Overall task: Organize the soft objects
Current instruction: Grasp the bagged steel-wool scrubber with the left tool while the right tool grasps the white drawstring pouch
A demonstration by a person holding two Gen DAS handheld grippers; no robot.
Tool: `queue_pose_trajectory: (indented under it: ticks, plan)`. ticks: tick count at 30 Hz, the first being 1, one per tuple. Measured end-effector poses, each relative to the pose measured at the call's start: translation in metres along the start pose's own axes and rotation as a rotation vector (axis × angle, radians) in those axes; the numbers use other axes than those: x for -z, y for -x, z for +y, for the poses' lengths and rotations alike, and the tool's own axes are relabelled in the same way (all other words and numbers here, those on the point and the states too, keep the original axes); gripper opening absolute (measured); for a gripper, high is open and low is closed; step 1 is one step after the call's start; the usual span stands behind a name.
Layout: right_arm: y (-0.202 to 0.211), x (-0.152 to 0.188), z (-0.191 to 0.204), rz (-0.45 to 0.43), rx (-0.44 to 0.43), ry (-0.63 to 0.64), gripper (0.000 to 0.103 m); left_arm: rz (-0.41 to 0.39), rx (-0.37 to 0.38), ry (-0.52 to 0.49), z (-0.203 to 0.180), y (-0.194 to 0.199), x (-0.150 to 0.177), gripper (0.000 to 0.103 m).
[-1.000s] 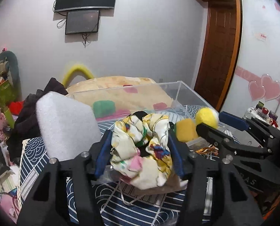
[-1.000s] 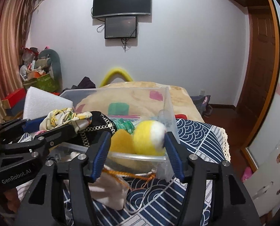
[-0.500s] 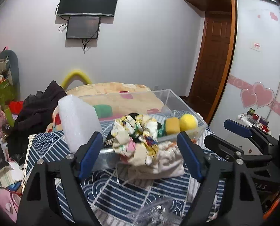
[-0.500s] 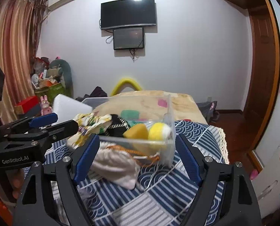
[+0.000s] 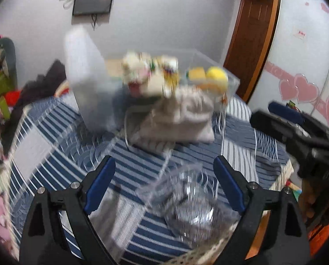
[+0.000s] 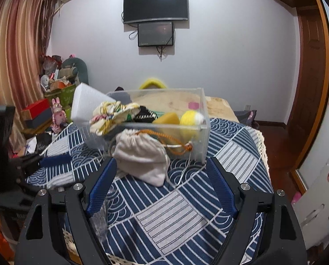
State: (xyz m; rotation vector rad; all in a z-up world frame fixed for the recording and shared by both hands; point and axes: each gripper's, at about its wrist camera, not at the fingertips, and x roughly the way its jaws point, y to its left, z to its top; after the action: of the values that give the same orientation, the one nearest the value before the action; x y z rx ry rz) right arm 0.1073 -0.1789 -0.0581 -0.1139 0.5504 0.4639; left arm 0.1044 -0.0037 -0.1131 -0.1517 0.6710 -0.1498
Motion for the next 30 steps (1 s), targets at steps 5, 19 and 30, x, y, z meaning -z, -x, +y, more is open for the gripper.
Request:
queue_pose_trajectory:
  ticks: [5, 19, 30]
  plan:
    - [-0.010, 0.008, 0.005, 0.039, -0.012, -0.001, 0.081, 0.093, 0.028, 0.025, 0.001, -0.014, 0.026, 0.091]
    - [-0.022, 0.013, 0.009, 0.083, -0.039, -0.005, 0.081, 0.037, 0.053, -0.048, -0.014, 0.002, 0.046, 0.027]
    - [-0.063, -0.005, 0.022, 0.137, -0.072, 0.009, 0.081, -0.061, -0.036, 0.020, 0.026, 0.030, 0.021, 0.023]
